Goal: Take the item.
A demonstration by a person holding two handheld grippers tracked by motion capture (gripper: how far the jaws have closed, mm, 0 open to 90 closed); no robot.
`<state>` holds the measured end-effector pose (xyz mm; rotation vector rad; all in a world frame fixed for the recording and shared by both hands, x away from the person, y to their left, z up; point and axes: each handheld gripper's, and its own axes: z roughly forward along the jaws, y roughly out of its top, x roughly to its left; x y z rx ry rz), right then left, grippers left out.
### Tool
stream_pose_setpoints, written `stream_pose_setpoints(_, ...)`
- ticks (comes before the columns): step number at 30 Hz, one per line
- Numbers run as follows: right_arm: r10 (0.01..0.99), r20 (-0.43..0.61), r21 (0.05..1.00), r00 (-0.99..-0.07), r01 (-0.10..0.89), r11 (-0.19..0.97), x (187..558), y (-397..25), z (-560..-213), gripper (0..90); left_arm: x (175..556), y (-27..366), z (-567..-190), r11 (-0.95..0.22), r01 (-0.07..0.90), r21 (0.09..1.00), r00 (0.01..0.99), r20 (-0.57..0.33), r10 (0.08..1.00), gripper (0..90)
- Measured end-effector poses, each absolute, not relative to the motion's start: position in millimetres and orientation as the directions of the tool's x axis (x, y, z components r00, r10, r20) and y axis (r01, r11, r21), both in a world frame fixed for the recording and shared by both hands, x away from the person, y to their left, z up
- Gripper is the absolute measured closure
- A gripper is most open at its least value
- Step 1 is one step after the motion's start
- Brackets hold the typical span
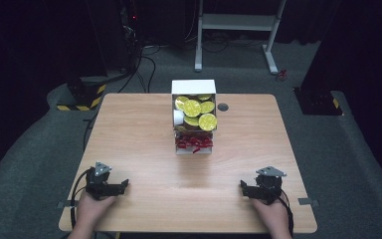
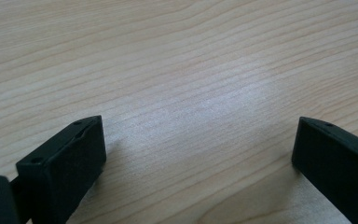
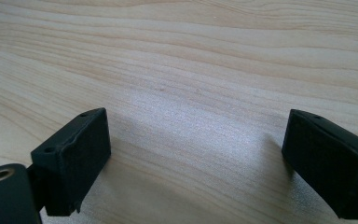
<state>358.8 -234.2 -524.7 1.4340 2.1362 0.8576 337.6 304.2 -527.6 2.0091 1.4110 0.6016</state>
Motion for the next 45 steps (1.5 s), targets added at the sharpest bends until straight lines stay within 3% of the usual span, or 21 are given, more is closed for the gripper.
stream_pose_setpoints(10,0.923,-0.003,0.695,-0.386,0.662,0.279,358.8,-235.2,-524.5,7.7,332.3,299.7,-512.1,-0.202,0.646,0.736,0.344,-0.045,0.938,3.2)
stream_pose_setpoints(28,0.913,-0.008,0.694,-0.408,0.655,0.298,358.2,-237.5,-524.5,7.7,330.0,270.8,-456.7,-0.219,0.556,0.802,0.382,-0.013,0.924,3.1)
stream_pose_setpoints(45,0.914,-0.006,0.694,-0.405,0.657,0.295,357.9,-237.3,-524.5,7.7,331.6,252.1,-424.1,-0.191,0.495,0.847,0.434,-0.051,0.899,3.1)
